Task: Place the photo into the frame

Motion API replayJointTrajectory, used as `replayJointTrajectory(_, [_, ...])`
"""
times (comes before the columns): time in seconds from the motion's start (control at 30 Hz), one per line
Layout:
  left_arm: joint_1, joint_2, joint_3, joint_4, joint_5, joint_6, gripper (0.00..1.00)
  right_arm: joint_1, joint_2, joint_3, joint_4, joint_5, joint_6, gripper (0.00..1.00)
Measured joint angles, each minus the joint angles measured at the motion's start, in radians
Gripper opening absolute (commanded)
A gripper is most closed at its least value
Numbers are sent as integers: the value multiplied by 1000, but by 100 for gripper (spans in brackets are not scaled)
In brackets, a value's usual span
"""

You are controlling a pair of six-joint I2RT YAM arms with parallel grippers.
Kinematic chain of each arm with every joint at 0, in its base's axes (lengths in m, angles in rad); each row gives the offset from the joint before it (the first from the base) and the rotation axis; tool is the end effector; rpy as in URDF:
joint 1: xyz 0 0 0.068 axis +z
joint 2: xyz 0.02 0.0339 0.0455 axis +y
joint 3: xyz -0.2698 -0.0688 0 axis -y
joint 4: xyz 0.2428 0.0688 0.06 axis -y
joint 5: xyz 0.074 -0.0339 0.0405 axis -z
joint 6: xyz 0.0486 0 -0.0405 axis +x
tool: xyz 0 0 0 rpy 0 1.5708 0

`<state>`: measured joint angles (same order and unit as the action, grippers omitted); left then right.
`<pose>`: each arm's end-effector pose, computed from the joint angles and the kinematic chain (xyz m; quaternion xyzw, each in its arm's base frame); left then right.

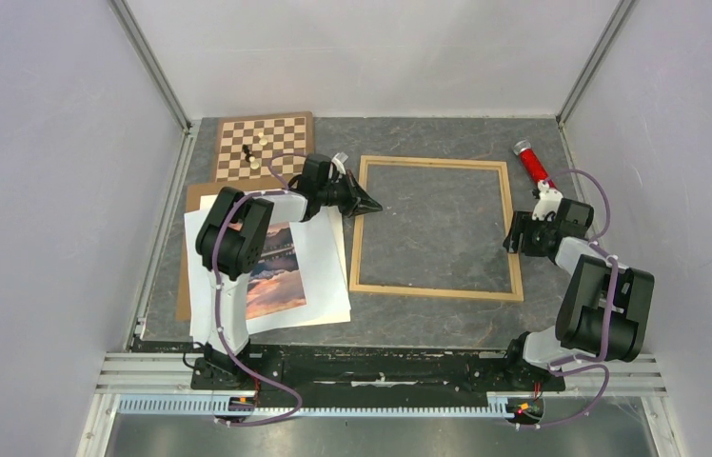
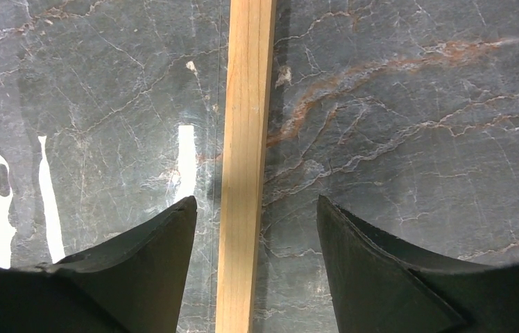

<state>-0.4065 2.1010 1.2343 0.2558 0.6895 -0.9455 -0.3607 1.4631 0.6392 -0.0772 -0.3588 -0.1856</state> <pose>0.4017 -0.2066 0.1361 -0.0719 0.8462 -0.5057 0.1514 0.2625 -0.0808 0.1506 0.0228 0.9309 0.0751 0.3568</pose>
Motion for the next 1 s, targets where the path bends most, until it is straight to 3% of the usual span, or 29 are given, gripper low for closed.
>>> replayJointTrajectory(1.0, [-35, 35, -52, 146, -36, -278, 2, 0, 0, -16, 27, 13, -14, 67])
